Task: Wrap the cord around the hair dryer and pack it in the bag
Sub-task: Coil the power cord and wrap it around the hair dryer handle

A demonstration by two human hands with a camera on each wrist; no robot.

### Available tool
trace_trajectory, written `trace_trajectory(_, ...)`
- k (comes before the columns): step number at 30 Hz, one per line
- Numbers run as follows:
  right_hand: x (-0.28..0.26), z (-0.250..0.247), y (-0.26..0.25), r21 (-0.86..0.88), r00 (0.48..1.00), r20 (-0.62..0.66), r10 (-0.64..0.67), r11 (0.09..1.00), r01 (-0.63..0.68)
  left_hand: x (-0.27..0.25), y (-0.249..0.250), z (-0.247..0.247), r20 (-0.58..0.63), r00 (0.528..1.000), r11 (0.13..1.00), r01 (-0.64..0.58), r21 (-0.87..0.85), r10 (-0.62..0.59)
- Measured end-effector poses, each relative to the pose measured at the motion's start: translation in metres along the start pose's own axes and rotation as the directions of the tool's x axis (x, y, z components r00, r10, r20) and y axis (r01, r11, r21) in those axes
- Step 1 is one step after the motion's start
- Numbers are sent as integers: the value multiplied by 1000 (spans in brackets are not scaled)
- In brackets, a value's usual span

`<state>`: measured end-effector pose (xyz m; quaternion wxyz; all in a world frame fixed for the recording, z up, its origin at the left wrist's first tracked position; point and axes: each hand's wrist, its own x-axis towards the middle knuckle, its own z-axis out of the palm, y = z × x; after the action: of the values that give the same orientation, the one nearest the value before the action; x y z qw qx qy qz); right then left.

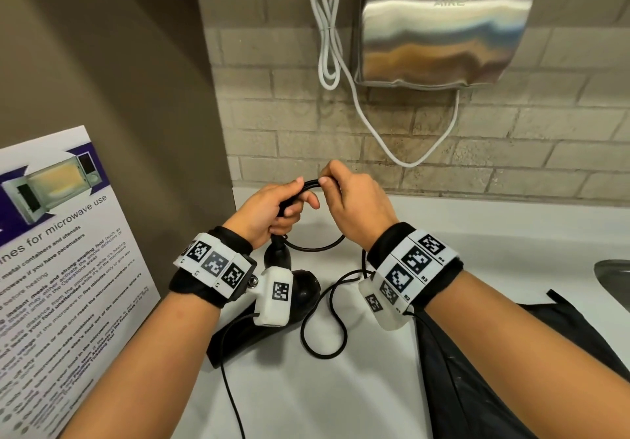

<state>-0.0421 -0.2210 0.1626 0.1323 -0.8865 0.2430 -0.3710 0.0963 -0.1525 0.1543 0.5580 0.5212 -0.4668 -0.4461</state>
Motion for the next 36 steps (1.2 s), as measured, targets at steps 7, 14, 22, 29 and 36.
trace_trajectory(7, 1, 3, 0, 90, 996, -40, 76, 993, -72, -1, 2, -3, 9, 1000, 1000, 21, -14, -21)
trace_trajectory(14, -1, 7, 8, 41, 997, 72, 38, 998, -41, -3, 1, -9, 6, 1000, 994, 25, -110, -25)
trace_trajectory(22, -3, 11, 5, 66, 996, -36, 77, 995, -75, -1, 5, -8, 35, 999, 1000, 25, 0, -25)
trace_trajectory(29, -7, 15, 7, 289, 981, -78, 176, 946, -146, -2, 3, -7, 21, 999, 999, 32, -24, -31)
trace_trajectory(36, -9, 14, 11, 239, 996, 26, 80, 967, -84, -5, 3, -9, -19, 999, 999, -39, 5, 39)
